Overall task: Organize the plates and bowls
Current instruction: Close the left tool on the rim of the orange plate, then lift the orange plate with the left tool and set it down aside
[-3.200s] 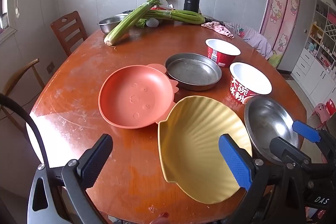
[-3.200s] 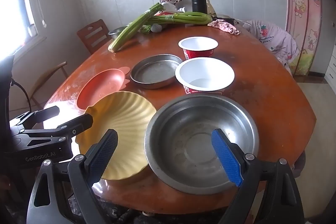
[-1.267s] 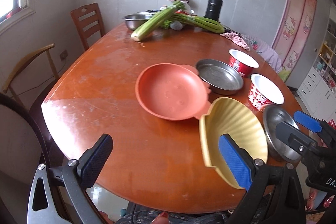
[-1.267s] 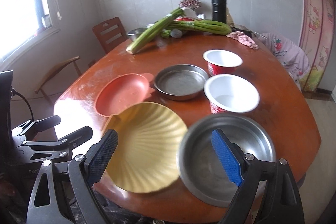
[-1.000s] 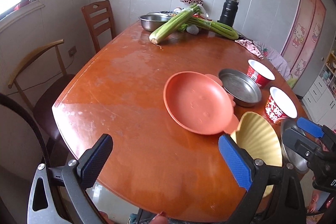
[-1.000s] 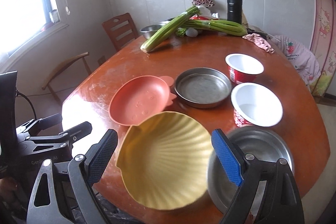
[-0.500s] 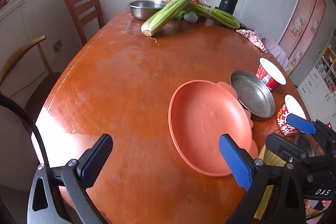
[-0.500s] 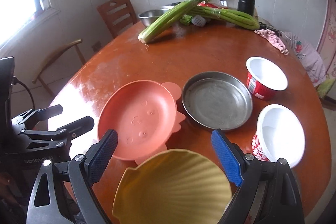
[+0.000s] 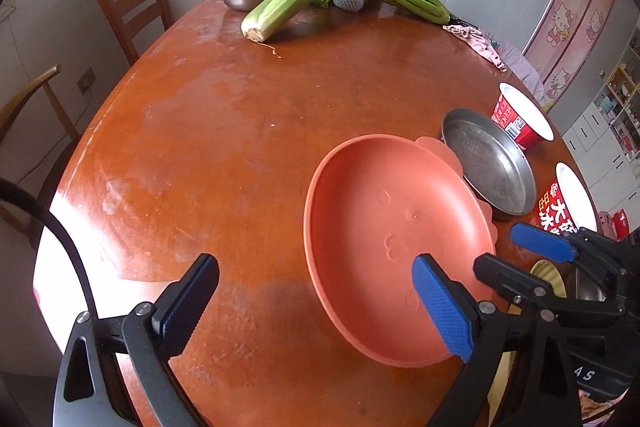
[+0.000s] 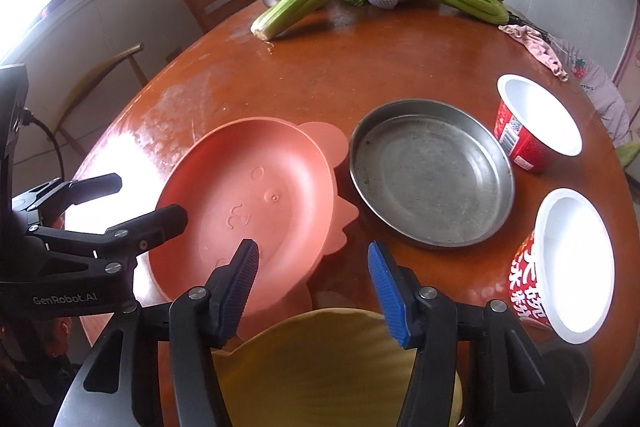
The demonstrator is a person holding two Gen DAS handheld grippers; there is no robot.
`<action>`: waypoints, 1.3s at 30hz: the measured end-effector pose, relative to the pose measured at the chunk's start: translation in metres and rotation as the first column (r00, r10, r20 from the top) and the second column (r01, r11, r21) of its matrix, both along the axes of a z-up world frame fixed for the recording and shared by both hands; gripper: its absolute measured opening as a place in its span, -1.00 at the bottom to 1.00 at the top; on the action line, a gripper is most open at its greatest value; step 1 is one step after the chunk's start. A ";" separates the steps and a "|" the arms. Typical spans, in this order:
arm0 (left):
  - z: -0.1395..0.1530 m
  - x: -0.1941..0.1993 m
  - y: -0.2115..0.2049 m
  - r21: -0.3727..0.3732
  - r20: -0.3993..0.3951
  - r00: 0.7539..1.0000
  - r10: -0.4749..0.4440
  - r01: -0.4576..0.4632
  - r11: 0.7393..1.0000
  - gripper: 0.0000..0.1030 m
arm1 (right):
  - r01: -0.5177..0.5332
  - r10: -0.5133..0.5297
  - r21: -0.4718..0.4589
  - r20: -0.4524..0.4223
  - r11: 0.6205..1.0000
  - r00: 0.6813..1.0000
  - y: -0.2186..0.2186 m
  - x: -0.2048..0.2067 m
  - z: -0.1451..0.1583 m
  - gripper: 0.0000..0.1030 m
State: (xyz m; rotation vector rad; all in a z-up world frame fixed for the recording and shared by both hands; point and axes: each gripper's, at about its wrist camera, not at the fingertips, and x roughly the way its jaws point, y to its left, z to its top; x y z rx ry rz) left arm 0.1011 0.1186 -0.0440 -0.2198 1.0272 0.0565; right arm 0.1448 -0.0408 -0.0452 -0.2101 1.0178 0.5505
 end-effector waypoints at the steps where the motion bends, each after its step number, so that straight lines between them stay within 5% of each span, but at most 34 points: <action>1: 0.000 0.002 0.000 -0.003 -0.002 1.000 -0.001 0.001 1.000 0.80 | -0.005 0.005 -0.001 -0.005 1.000 1.000 0.002 0.000 -0.001 0.09; 7: -0.008 0.011 -0.001 -0.047 -0.027 0.999 -0.026 0.024 0.999 0.41 | -0.034 0.034 0.009 -0.039 0.999 0.999 0.009 0.000 -0.006 0.04; 16: -0.012 0.016 -0.008 -0.055 -0.038 0.997 -0.063 0.061 0.997 0.17 | -0.078 0.079 0.021 -0.044 0.997 0.996 0.022 -0.005 -0.008 0.02; 39: -0.015 0.017 0.032 0.043 -0.027 1.000 0.014 -0.012 0.999 0.17 | -0.167 0.169 0.043 -0.036 0.985 0.985 0.071 -0.023 -0.004 0.03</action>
